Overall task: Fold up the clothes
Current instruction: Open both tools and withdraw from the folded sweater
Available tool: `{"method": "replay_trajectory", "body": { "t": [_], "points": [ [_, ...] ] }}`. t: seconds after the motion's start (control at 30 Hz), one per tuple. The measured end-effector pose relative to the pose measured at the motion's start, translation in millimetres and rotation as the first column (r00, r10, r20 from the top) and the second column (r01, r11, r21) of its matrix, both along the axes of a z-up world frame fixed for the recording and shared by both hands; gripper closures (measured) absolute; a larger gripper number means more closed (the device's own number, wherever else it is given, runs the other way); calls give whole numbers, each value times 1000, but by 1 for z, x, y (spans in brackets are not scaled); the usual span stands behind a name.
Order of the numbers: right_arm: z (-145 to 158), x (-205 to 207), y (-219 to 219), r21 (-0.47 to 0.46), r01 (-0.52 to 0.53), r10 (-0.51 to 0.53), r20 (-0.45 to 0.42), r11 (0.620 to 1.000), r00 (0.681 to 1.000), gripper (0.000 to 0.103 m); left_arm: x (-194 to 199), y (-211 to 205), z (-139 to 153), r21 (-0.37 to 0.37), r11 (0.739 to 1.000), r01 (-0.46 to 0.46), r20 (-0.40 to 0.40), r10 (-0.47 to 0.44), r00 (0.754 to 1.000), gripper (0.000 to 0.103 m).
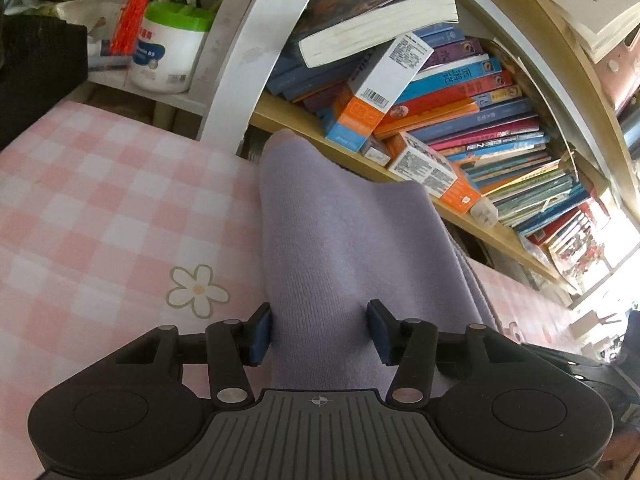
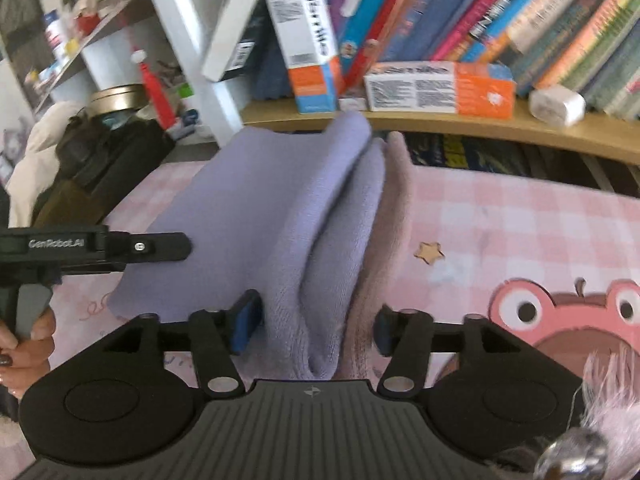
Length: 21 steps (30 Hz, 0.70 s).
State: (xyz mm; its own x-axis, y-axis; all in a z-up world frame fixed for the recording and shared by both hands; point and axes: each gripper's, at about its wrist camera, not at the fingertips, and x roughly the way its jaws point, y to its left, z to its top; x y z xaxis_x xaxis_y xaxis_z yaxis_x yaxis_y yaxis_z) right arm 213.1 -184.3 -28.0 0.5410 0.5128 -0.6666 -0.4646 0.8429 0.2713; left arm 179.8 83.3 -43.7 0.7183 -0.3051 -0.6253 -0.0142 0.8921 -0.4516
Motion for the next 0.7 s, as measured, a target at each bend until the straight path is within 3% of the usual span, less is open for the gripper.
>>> {"method": "replay_trajectory", "body": {
  "t": [0.13,0.23,0.5,0.7],
  "points": [
    [7,-7,-5,-43,72,-72,-3,996,997,24,-8,-4,11,61,998,9,1,-9,1000,40],
    [13,-16,-7,-63,99,-100,-12,993,995,21,-20,-11,22,128,992,15,23,-18,1000,33],
    [40,-57,-16,-72,226,-216,122,972,969,13,-59,-25,42,283,957,-54,69,36,997,17],
    [46,-88,-16,-88,257,-242,157,962,958,4,-83,-37,45,321,945,-65,40,54,998,10]
  ]
}}
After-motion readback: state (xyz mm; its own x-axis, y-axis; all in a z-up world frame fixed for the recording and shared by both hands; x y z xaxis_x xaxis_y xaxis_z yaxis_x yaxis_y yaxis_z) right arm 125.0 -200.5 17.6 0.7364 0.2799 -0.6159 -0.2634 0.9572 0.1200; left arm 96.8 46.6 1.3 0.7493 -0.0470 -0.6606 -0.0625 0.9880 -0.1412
